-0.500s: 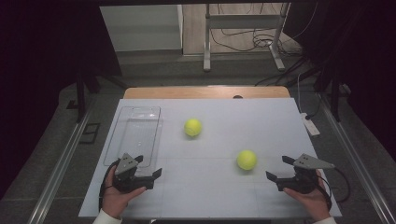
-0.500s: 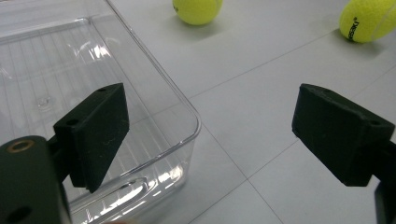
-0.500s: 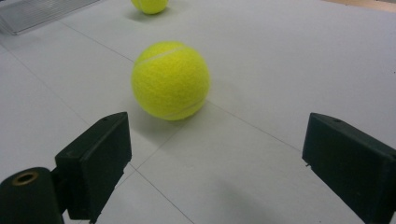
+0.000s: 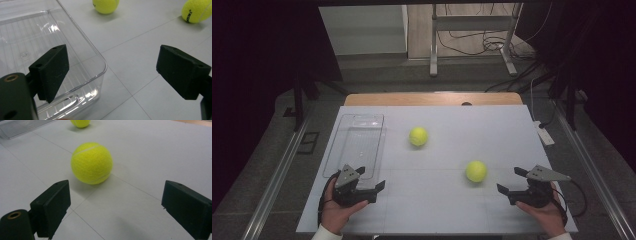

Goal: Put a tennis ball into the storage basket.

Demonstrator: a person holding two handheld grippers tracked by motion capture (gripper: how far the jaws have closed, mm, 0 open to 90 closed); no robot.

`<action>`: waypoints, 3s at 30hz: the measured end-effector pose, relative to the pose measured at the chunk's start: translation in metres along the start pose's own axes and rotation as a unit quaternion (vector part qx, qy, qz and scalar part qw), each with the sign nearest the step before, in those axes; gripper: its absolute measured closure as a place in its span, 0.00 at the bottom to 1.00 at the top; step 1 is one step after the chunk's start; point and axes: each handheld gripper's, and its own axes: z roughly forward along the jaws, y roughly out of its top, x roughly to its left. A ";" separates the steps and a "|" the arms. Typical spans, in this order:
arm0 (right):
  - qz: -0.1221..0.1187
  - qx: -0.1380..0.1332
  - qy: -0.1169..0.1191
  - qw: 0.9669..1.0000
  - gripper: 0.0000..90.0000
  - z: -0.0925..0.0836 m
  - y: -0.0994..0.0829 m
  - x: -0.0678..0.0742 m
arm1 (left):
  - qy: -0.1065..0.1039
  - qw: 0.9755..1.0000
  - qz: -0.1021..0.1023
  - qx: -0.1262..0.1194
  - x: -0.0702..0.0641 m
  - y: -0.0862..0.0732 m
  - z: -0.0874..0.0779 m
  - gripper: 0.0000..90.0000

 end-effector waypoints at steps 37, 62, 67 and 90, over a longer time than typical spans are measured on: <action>0.015 -0.006 0.005 1.000 0.11 0.001 -0.002 -0.005 | -0.002 1.000 -0.004 -0.006 -0.004 0.005 -0.003 0.14; 0.015 -0.012 0.008 1.000 0.11 -0.002 -0.003 -0.002 | -0.020 0.999 0.006 0.035 -0.019 0.037 0.000 0.15; 0.011 -0.013 0.008 1.000 0.12 -0.002 -0.003 0.000 | -0.024 0.999 0.009 0.044 -0.021 0.043 0.001 0.15; -0.002 -0.005 0.011 1.000 0.12 0.008 0.002 0.005 | -0.046 0.997 0.022 0.061 -0.026 0.064 0.007 0.14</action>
